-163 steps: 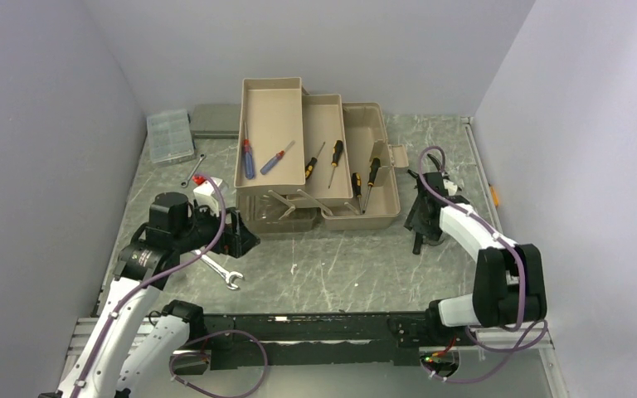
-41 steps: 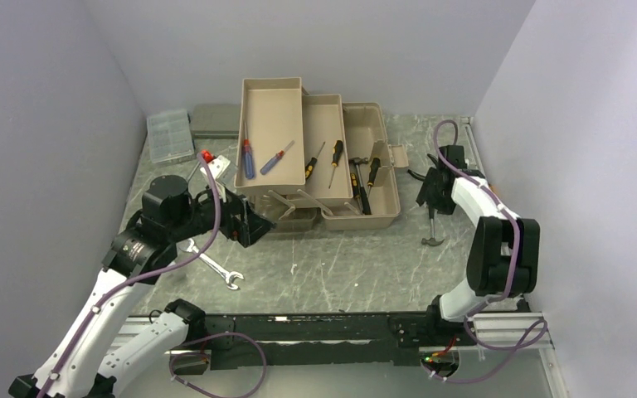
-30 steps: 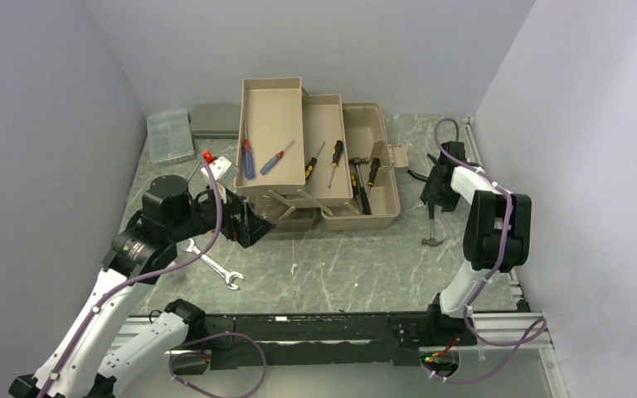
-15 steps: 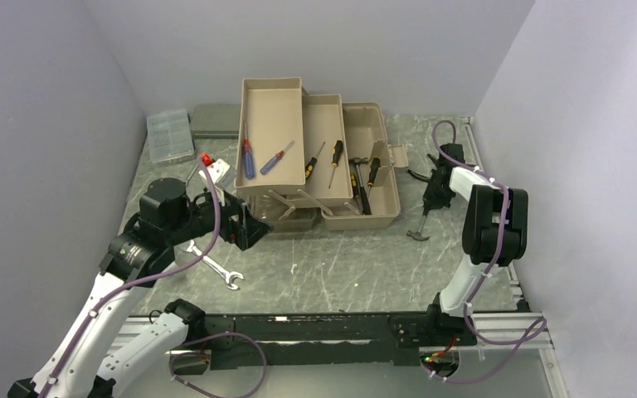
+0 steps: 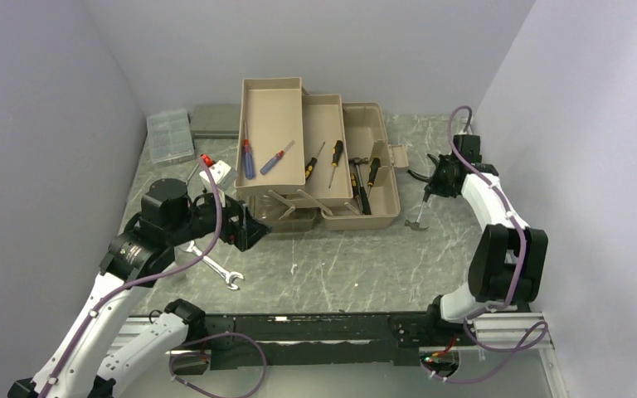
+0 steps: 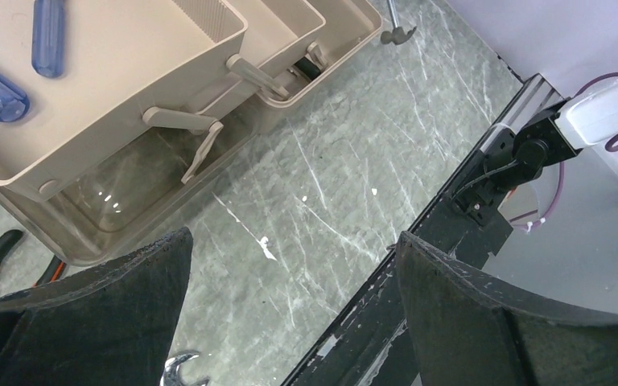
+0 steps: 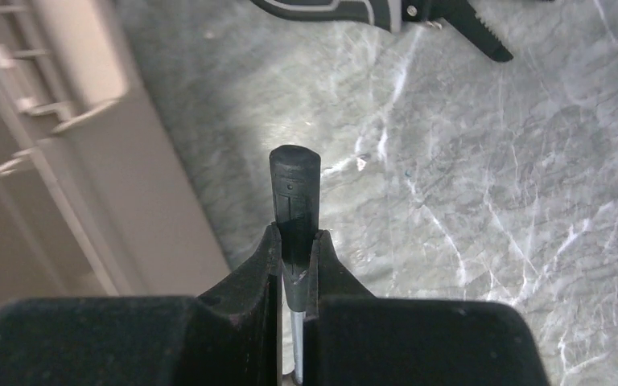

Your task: Pack the tool kit

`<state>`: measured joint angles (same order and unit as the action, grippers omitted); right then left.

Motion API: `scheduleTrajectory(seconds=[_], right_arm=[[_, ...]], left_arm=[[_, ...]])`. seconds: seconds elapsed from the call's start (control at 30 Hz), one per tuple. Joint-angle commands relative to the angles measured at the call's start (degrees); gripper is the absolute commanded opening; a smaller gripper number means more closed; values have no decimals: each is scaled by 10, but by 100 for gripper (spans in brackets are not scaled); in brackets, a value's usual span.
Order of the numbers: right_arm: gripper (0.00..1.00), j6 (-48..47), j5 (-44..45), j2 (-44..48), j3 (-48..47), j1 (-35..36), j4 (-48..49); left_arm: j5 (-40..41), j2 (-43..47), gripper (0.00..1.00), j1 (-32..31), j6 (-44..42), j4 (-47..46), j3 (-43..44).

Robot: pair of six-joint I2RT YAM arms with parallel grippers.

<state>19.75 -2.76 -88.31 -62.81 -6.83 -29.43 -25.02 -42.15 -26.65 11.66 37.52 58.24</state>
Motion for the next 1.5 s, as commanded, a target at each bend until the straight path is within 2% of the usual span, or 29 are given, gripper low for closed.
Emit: scheduleTrajectory(seconds=[0.0,0.1,0.27,0.47,0.67,0.9,1.0,1.07,1.1,1.17,1.2,1.27,1.47], right_arm=[[0,10,-29,55,-40,-2,-36],[0,14,-50,84,-58,-2,-46],[0,15,-157,74,-130,20,-70],[0,57,-151,26,-241,114,-62],[0,138,-171,-44,-314,190,35],[0,152,-146,-176,-435,275,43],[0,148,-119,-213,-457,299,38],[8,146,-100,-228,-459,309,38],[18,146,-92,-235,-461,313,35],[42,143,-80,-243,-466,318,26],[50,142,-75,-244,-467,318,24],[56,139,-67,-238,-469,319,18],[59,107,-21,-195,-489,314,-27]], left_arm=[[0,0,97,2,-8,-10,15],[0,2,97,2,-8,-11,14],[-4,0,97,2,-3,-15,15],[-7,-3,97,2,3,-18,16],[2,3,97,2,3,-9,21],[24,8,97,2,-8,22,40],[40,10,97,3,-11,34,47],[77,11,97,3,-5,47,53],[108,11,97,2,1,56,58],[172,6,97,2,10,79,73],[198,4,98,3,12,90,80],[243,1,98,4,13,105,92],[311,1,99,10,23,115,99]])
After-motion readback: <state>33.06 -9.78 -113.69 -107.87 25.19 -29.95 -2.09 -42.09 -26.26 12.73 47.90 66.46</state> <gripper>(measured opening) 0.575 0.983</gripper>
